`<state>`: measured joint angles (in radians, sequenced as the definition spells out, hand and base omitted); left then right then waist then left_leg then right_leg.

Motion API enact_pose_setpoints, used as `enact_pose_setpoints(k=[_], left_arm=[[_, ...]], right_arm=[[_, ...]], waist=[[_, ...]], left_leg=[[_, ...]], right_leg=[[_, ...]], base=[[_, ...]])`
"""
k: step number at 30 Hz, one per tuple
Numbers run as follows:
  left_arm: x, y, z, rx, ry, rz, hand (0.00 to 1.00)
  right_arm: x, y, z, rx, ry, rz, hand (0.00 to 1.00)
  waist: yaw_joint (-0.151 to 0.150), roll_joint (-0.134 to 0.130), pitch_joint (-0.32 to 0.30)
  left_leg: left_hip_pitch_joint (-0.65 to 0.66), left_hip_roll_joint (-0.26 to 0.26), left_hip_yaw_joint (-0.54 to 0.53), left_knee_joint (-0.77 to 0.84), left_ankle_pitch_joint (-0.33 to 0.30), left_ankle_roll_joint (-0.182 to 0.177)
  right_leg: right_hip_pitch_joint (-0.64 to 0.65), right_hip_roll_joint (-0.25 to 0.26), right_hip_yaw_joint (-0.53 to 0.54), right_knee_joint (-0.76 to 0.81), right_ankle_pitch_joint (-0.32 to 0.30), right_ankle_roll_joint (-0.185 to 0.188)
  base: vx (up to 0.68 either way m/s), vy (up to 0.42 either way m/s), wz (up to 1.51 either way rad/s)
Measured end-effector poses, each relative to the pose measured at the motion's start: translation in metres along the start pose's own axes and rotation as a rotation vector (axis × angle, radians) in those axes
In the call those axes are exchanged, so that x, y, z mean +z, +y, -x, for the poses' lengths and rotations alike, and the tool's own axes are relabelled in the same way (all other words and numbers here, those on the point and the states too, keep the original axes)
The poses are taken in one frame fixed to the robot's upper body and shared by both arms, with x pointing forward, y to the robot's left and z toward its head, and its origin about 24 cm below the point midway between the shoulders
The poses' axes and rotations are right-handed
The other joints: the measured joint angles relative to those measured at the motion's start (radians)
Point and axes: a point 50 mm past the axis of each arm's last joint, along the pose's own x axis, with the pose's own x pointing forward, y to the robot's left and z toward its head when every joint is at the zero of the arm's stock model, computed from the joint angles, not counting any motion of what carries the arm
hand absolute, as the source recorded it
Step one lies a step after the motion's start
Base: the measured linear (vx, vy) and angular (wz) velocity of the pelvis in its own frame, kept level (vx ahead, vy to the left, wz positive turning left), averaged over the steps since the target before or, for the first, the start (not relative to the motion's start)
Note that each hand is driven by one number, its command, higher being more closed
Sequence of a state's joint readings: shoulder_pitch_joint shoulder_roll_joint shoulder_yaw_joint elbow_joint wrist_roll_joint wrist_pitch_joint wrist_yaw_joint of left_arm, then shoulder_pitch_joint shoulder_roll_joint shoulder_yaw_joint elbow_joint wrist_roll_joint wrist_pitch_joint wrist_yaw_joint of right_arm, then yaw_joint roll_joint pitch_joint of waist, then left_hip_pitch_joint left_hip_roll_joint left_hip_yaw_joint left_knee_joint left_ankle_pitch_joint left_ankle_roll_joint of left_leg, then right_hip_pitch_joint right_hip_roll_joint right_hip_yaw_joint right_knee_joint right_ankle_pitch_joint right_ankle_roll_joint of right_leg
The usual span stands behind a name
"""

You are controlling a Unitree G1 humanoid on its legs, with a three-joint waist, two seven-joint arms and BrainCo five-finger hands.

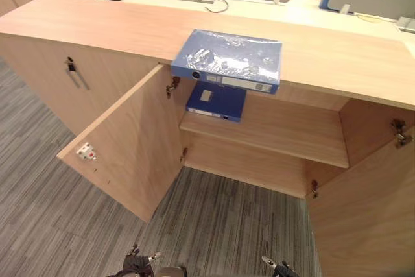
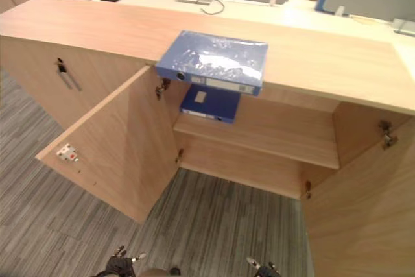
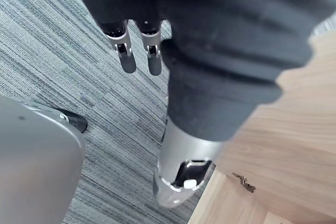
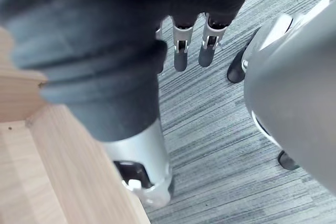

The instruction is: Walk over to the cabinet, pick up the folder, carry it to the office cabinet, place the folder inside the office cabinet, then close the office cabinet door

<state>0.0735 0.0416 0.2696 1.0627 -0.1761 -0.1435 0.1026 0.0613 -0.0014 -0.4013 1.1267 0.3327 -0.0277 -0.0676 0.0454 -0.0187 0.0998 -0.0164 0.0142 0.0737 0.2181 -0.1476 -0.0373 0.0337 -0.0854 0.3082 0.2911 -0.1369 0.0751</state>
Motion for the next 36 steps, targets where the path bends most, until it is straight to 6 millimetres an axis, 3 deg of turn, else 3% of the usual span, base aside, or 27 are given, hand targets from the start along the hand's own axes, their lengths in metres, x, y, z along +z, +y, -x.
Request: enact_pose_setpoints(k=[2, 5, 7, 10, 12, 13, 14, 16, 20, 23, 25, 27, 29, 30, 31, 32, 33, 36], left_arm=[[-0.002, -0.001, 0.001, 0.000, 0.006, 0.007, 0.00], [-0.006, -0.005, 0.002, -0.003, 0.018, 0.036, 0.00], [-0.010, -0.004, 0.003, 0.010, 0.029, 0.062, 0.00], [-0.012, -0.002, 0.004, 0.023, 0.041, 0.094, 0.00], [-0.012, -0.002, 0.004, 0.025, 0.042, 0.095, 0.00], [-0.012, -0.001, 0.004, 0.026, 0.040, 0.093, 0.00], [-0.017, -0.009, 0.005, 0.010, 0.067, 0.100, 0.00], [-0.018, -0.018, 0.006, -0.015, 0.067, 0.107, 0.00], [-0.009, -0.029, 0.003, -0.043, 0.044, 0.093, 0.00], [0.000, -0.036, 0.002, -0.082, 0.009, 0.023, 0.00], [0.009, -0.036, 0.002, -0.082, -0.029, 0.038, 0.00], [0.013, -0.033, 0.001, -0.077, -0.049, 0.035, 0.00], [0.016, -0.034, 0.001, -0.082, -0.063, 0.040, 0.00], [0.019, -0.034, 0.000, -0.087, -0.072, 0.036, 0.00], [0.020, -0.034, 0.000, -0.101, -0.077, 0.017, 0.00], [0.018, -0.036, 0.000, -0.112, -0.071, 0.009, 0.00], [0.020, -0.030, -0.001, -0.112, -0.071, -0.010, 0.00], [0.018, -0.025, -0.003, -0.136, -0.045, 0.014, 0.00]], right_arm=[[0.001, -0.002, 0.000, -0.004, -0.001, 0.002, 0.00], [0.002, -0.005, 0.001, -0.002, -0.018, -0.002, 0.00], [0.007, -0.004, 0.001, 0.012, -0.038, -0.023, 0.00], [0.006, -0.005, 0.001, 0.011, -0.037, -0.083, 0.00], [0.005, -0.006, 0.001, 0.011, -0.037, -0.087, 0.00], [0.003, -0.007, 0.002, 0.007, -0.035, -0.087, 0.00], [0.008, -0.013, 0.002, -0.003, -0.049, -0.093, 0.00], [0.013, -0.017, 0.001, -0.014, -0.062, -0.090, 0.00], [0.012, -0.018, 0.001, -0.024, -0.053, -0.103, 0.00], [0.004, -0.025, 0.002, -0.046, -0.026, -0.103, 0.00], [0.007, -0.022, 0.002, -0.032, -0.035, -0.074, 0.00], [0.008, -0.015, 0.001, -0.008, -0.041, -0.017, 0.00], [0.013, -0.010, 0.000, 0.002, -0.050, -0.017, 0.00], [0.016, -0.005, -0.001, 0.011, -0.055, -0.020, 0.00], [0.019, -0.002, -0.002, 0.014, -0.058, -0.033, 0.00], [0.022, -0.005, -0.002, 0.010, -0.064, -0.029, 0.00], [0.013, 0.001, -0.001, 0.022, -0.036, -0.015, 0.00], [0.010, 0.001, -0.001, 0.027, -0.028, 0.001, 0.00]], waist=[[0.001, 0.009, 0.007], [-0.005, 0.018, 0.021], [-0.025, 0.021, 0.021], [-0.043, 0.028, 0.024], [-0.044, 0.026, 0.028], [-0.042, 0.015, 0.029], [-0.046, 0.046, 0.034], [-0.053, 0.076, 0.026], [-0.056, 0.093, 0.024], [-0.062, 0.081, 0.030], [-0.054, 0.080, 0.036], [-0.053, 0.071, 0.041], [-0.037, 0.070, 0.042], [-0.029, 0.066, 0.045], [-0.027, 0.061, 0.048], [-0.026, 0.070, 0.044], [-0.023, 0.035, 0.042], [-0.033, 0.016, 0.042]], left_leg=[[0.056, 0.009, 0.038, -0.046, 0.002, 0.003], [0.140, 0.002, 0.098, -0.094, -0.006, 0.017], [0.164, 0.009, 0.115, -0.112, -0.015, 0.018], [0.183, 0.052, 0.121, -0.110, -0.041, -0.003], [0.216, 0.068, 0.124, -0.111, -0.064, -0.037], [0.233, 0.062, 0.128, -0.110, -0.077, -0.059], [0.248, 0.082, 0.108, -0.112, -0.086, -0.071], [0.247, 0.099, 0.068, -0.120, -0.082, -0.065], [0.265, 0.163, 0.032, -0.124, -0.063, -0.079], [0.176, 0.190, 0.020, 0.154, -0.078, -0.106], [-0.023, 0.238, 0.007, 0.614, -0.034, -0.169], [-0.119, 0.263, 0.030, 0.793, -0.060, -0.136], [-0.172, 0.269, 0.090, 0.765, -0.106, -0.100], [-0.199, 0.242, 0.104, 0.659, -0.135, -0.081], [-0.202, 0.184, 0.077, 0.425, -0.116, -0.075], [-0.186, 0.160, 0.055, 0.264, -0.024, -0.065], [-0.145, 0.109, 0.053, 0.198, 0.022, -0.039], [-0.058, 0.060, 0.049, 0.018, 0.082, -0.017]], right_leg=[[-0.071, 0.025, -0.010, 0.166, -0.001, 0.001], [-0.175, -0.002, -0.111, 0.411, 0.015, 0.028], [-0.240, -0.030, -0.227, 0.488, -0.054, 0.001], [-0.297, -0.022, -0.348, 0.429, -0.108, -0.004], [-0.296, -0.027, -0.386, 0.307, -0.098, -0.009], [-0.285, -0.037, -0.386, 0.198, -0.053, -0.014], [-0.260, -0.019, -0.416, 0.201, -0.052, -0.035], [-0.260, 0.003, -0.430, 0.198, -0.080, -0.050], [-0.204, 0.072, -0.470, 0.150, -0.110, -0.083], [-0.077, 0.084, -0.495, 0.029, -0.102, -0.092], [0.013, 0.091, -0.496, -0.041, -0.098, -0.097], [0.090, 0.093, -0.487, -0.086, -0.096, -0.099], [0.140, 0.079, -0.452, -0.118, -0.095, -0.099], [0.153, 0.058, -0.425, -0.120, -0.094, -0.096], [0.158, 0.031, -0.412, -0.114, -0.094, -0.071], [0.158, 0.034, -0.410, -0.108, -0.095, -0.050], [0.161, -0.008, -0.400, -0.105, -0.092, -0.035], [0.142, -0.010, -0.357, -0.187, -0.080, -0.030]], base=[[0.00, 0.036, -0.64], [0.00, 0.059, -0.55], [0.08, 0.010, -0.35], [0.16, -0.160, -0.06], [0.22, -0.221, -0.01], [0.25, -0.237, -0.01], [0.27, -0.248, 0.07], [0.29, -0.252, 0.09], [0.29, -0.210, 0.08], [0.31, -0.125, 0.36], [0.29, -0.050, -0.02], [0.27, 0.024, -0.20], [0.29, 0.104, -0.46], [0.26, 0.217, -0.63], [0.30, 0.274, -0.58], [0.24, 0.233, -0.39], [0.32, 0.217, -0.03], [0.20, 0.127, 0.18]])
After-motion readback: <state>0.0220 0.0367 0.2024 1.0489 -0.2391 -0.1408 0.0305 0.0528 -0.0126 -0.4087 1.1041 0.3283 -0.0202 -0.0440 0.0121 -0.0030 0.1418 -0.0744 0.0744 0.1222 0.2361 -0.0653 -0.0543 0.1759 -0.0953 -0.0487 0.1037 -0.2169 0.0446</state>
